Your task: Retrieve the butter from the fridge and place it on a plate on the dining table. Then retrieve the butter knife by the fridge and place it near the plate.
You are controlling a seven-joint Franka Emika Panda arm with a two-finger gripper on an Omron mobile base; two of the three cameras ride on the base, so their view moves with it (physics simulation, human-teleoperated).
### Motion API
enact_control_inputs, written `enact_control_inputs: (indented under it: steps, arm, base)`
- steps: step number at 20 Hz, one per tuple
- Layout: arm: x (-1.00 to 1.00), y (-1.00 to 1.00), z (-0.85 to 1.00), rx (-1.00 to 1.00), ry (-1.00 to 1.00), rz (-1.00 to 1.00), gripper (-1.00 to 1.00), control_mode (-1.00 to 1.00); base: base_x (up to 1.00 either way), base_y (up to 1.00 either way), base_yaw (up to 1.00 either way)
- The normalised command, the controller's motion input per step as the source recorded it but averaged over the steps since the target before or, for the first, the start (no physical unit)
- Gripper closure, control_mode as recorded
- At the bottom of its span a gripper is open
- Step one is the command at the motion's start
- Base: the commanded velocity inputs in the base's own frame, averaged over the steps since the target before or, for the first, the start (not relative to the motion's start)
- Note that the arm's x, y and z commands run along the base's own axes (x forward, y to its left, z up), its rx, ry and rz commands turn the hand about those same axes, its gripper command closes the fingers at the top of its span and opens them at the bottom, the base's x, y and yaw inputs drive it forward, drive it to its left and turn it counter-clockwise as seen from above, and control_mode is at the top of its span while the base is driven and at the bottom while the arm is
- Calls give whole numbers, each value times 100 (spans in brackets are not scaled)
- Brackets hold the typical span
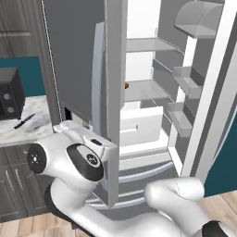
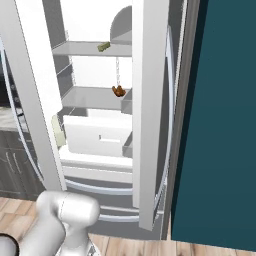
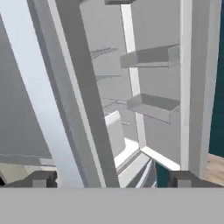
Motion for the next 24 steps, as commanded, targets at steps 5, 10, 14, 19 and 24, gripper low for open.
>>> enact_control_inputs:
  steps: [5,10,14,19,24]
  arm:
    - [-77,-77,21,44,-12,2,-100,-100]
    - [-7,-91,19,62,2,7,-100,-100]
    - [3,-94,18,63,1,6,-100,-100]
    - [8,-54,3,76,1,6,-100,-100]
    - [27,-36,0,74,3,8,-100,-100]
  base:
    - [0,0,0]
    - [0,0,0]
    - [0,0,0]
    - [0,0,0]
    - [0,0,0]
